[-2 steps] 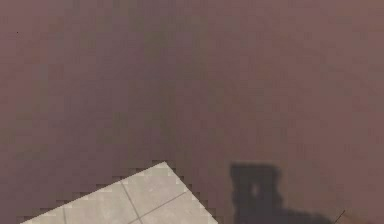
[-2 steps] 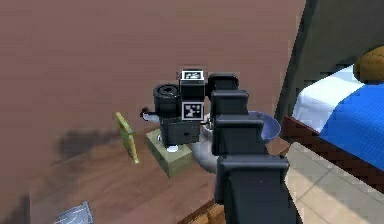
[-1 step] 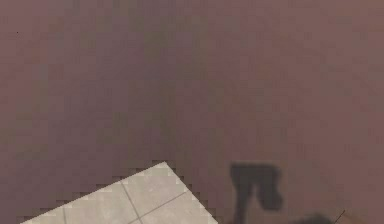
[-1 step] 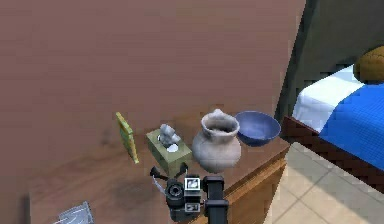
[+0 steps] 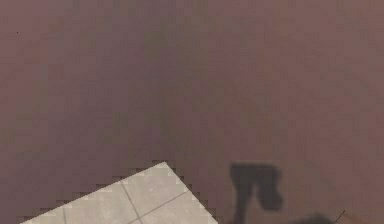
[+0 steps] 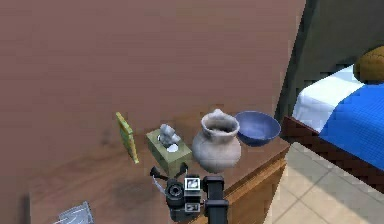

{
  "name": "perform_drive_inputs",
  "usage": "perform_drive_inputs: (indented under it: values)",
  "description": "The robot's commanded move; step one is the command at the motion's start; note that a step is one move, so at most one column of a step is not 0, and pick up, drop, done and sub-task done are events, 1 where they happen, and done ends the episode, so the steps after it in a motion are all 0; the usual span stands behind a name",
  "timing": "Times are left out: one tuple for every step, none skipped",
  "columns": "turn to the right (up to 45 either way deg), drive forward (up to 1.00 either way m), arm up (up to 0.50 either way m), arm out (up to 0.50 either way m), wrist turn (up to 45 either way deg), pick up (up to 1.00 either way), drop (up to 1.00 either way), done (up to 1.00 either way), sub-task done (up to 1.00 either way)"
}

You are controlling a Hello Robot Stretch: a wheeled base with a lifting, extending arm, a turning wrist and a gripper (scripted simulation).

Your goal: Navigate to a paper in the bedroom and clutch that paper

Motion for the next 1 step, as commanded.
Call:
perform_drive_inputs:
  values:
    - [0.0,0.0,0.1,0.0,0.0,0.0,0.0,0.0,0.0]
